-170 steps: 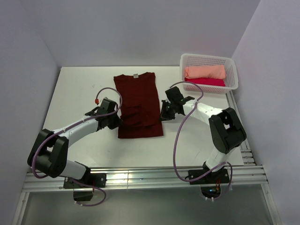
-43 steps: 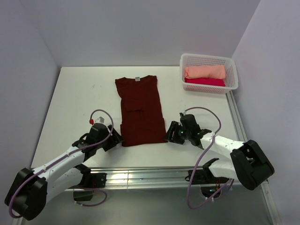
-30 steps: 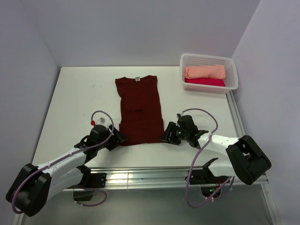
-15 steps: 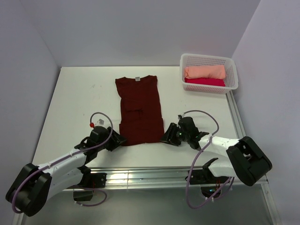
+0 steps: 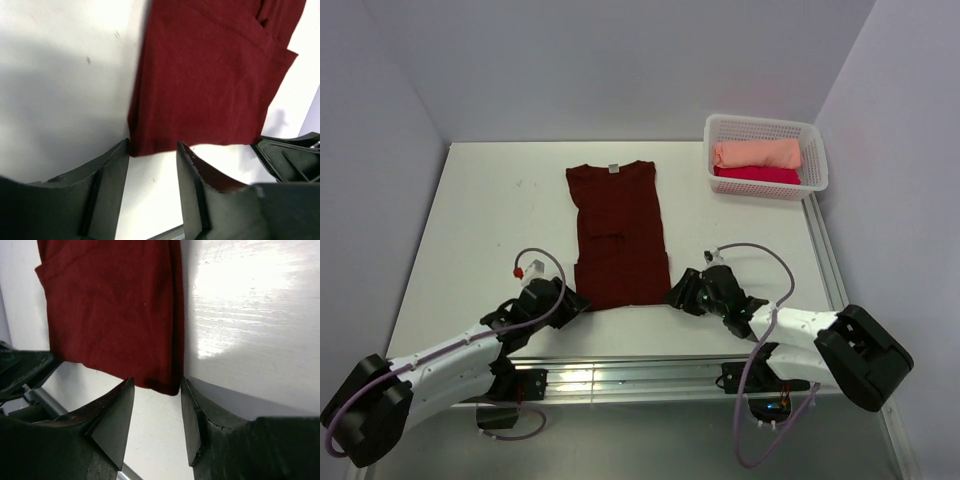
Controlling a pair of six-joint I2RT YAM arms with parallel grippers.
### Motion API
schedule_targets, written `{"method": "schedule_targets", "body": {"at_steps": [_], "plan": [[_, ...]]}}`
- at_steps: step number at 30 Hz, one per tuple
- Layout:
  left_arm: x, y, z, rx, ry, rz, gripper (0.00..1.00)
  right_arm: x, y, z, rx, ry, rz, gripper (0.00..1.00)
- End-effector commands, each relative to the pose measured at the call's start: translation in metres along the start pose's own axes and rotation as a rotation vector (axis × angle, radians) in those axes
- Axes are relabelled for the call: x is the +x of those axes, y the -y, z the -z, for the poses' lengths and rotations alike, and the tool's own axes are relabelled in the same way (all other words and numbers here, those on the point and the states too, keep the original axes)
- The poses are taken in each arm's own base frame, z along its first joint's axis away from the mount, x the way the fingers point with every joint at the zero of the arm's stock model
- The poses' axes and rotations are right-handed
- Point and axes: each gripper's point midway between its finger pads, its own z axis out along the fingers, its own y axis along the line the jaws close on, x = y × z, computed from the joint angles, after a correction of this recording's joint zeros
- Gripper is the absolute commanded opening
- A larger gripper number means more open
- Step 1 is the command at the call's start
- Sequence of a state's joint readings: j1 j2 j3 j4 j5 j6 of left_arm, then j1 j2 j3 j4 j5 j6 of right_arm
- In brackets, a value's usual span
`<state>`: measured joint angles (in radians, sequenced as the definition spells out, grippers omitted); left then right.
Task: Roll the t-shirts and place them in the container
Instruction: Roll the tshirt
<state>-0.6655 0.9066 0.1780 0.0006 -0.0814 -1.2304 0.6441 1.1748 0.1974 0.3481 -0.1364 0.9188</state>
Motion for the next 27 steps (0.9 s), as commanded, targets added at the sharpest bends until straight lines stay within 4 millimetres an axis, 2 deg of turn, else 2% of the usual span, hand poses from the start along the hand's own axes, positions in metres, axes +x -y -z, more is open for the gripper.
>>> {"method": "schedule_targets", "body": {"at_steps": [1,2,3,5,6,7,8,14,17,20,27], "plan": [[0.008,-0.048,0.003,-0.196,0.043,-0.028,0.50,0.004,0.048,0.006,0.185,0.079,0.038,0.51],[0.013,-0.047,0.003,-0.191,0.039,-0.039,0.51,0.001,0.049,0.008,0.195,0.095,0.036,0.53],[0.012,-0.048,0.003,-0.197,0.052,-0.039,0.51,-0.011,0.050,0.011,0.217,0.163,0.037,0.55],[0.012,-0.046,0.002,-0.194,0.084,-0.038,0.51,-0.011,0.052,0.015,0.222,0.194,0.057,0.57],[0.013,-0.047,0.001,-0.201,0.099,-0.022,0.51,-0.016,0.046,0.018,0.198,0.231,0.056,0.57],[0.018,-0.049,0.003,-0.206,0.096,-0.045,0.51,-0.016,0.044,0.019,0.184,0.244,0.064,0.57],[0.012,-0.050,0.004,-0.216,0.146,-0.050,0.51,-0.015,0.046,0.020,0.184,0.256,0.063,0.57],[0.021,-0.050,0.009,-0.201,0.215,-0.087,0.52,-0.014,0.039,0.025,0.177,0.296,0.084,0.53],[0.020,-0.047,0.009,-0.214,0.241,-0.123,0.54,-0.014,0.035,0.026,0.175,0.303,0.107,0.53],[0.018,-0.052,0.011,-0.263,0.264,-0.146,0.56,-0.013,0.032,0.025,0.165,0.313,0.139,0.53],[0.017,-0.042,0.011,-0.149,0.267,-0.149,0.53,-0.016,0.016,0.023,0.126,0.338,0.231,0.53]]}}
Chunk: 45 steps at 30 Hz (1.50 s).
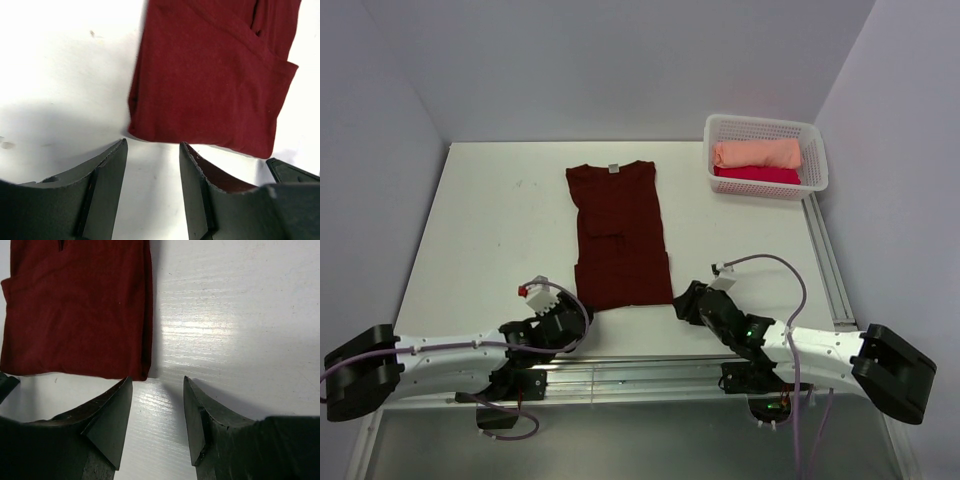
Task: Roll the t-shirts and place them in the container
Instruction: Roll the tshirt
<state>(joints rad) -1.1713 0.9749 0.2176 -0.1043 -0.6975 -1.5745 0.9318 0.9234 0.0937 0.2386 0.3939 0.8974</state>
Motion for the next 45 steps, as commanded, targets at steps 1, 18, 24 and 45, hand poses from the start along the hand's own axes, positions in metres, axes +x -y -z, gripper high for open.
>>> {"method": "schedule_targets", "body": {"at_steps": [1,18,24,45], "plan": [[-0.004,-0.045,-0.001,-0.081,0.022,-0.116,0.53,-0.011,-0.002,-0.003,0.006,0.066,0.054,0.53],[-0.005,-0.047,-0.005,-0.104,0.025,-0.129,0.48,0.000,-0.020,-0.016,-0.002,0.014,0.153,0.47],[-0.008,-0.049,-0.011,-0.137,0.024,-0.150,0.47,0.002,-0.024,-0.020,0.004,-0.002,0.168,0.30],[-0.008,-0.045,-0.018,-0.155,0.015,-0.186,0.00,-0.001,-0.016,-0.016,0.042,0.007,0.131,0.00]]}}
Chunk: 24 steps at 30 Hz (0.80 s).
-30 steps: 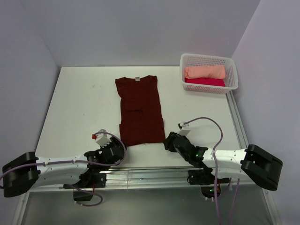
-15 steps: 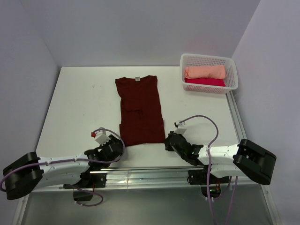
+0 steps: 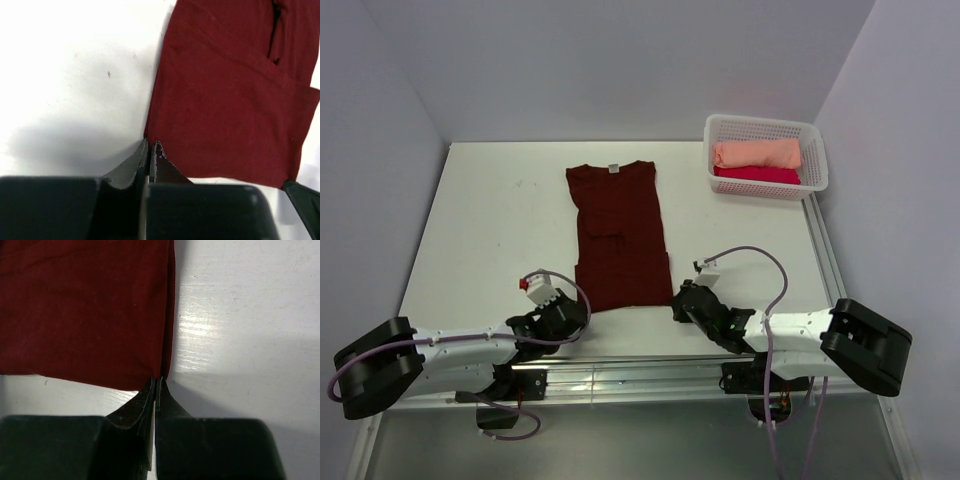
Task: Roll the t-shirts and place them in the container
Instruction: Roll the tshirt
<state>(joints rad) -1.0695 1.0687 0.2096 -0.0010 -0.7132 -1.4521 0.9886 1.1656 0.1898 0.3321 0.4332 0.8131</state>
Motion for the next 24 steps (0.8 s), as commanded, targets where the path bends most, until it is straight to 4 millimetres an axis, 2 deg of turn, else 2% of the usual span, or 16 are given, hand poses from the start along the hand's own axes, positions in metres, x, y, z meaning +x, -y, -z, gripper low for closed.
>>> {"method": "schedule_targets", "body": {"at_steps": [1,6,14,17,24], "plan": [[0.011,-0.029,0.002,-0.090,-0.063,-0.130,0.00,-0.010,-0.001,0.002,0.019,0.032,-0.009,0.00],[0.014,-0.026,0.008,-0.095,-0.109,-0.147,0.00,-0.006,-0.001,0.009,0.025,-0.011,-0.027,0.00],[0.033,-0.031,0.022,-0.129,-0.316,-0.124,0.00,0.005,-0.003,0.026,0.058,-0.151,-0.027,0.00],[0.029,-0.027,0.026,-0.118,-0.348,-0.113,0.00,0.004,-0.005,0.032,0.070,-0.185,-0.005,0.00],[-0.007,-0.010,0.032,-0.108,-0.328,-0.107,0.00,-0.018,-0.021,0.044,0.034,-0.215,0.020,0.00]]}}
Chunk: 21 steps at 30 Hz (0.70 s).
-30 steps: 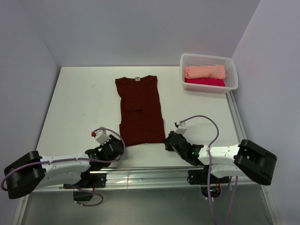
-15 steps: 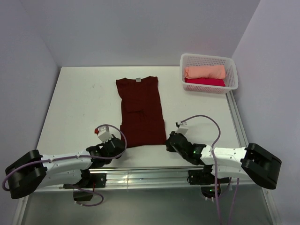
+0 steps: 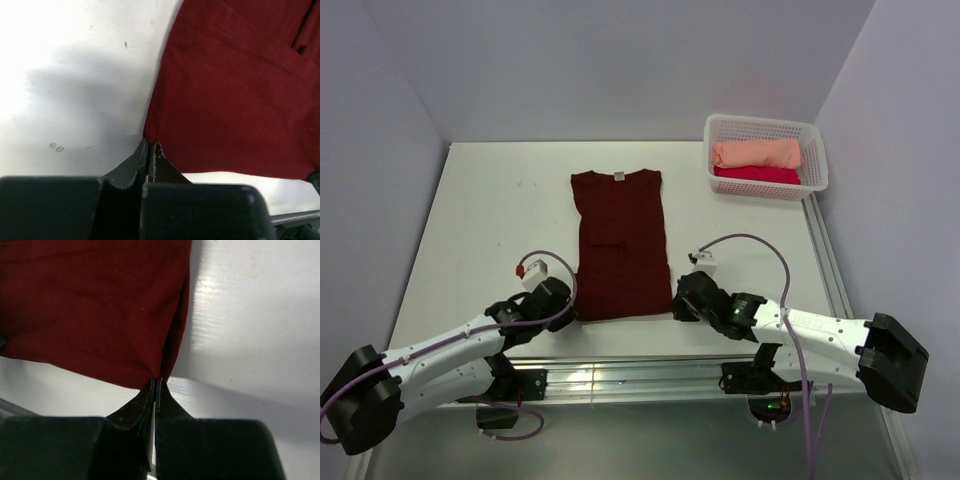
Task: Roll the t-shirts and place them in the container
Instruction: Roll the tshirt
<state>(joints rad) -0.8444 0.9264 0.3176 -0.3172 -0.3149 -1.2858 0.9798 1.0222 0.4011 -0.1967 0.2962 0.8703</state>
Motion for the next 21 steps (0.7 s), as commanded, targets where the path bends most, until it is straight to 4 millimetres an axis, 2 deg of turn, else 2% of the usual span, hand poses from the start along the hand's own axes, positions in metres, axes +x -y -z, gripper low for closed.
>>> {"method": "schedule_targets", "body": {"at_steps": [1,2,11,14,16,17,19,21], "plan": [[-0.010,0.001,0.016,-0.031,-0.043,-0.075,0.00,-0.017,-0.008,0.014,-0.020,-0.011,0.017,0.00],[-0.013,0.004,0.018,-0.025,-0.045,-0.080,0.00,-0.016,-0.010,0.015,-0.039,-0.030,0.033,0.00],[-0.048,0.026,0.017,0.000,-0.057,-0.088,0.00,-0.063,-0.021,0.021,-0.074,-0.036,0.054,0.00],[-0.061,0.032,0.013,0.002,-0.066,-0.088,0.00,-0.076,-0.022,0.019,-0.065,-0.029,0.063,0.00],[-0.067,0.036,0.009,0.008,-0.070,-0.095,0.00,-0.077,-0.021,0.013,-0.056,-0.046,0.070,0.00],[-0.072,0.036,0.008,0.007,-0.068,-0.084,0.00,-0.085,-0.021,0.012,-0.054,-0.034,0.068,0.00],[-0.080,0.040,0.005,0.004,-0.065,-0.092,0.00,-0.087,-0.020,0.006,-0.046,-0.049,0.072,0.00],[-0.095,0.045,0.005,0.001,-0.043,-0.092,0.00,-0.095,-0.021,0.003,-0.036,-0.043,0.069,0.00]]}}
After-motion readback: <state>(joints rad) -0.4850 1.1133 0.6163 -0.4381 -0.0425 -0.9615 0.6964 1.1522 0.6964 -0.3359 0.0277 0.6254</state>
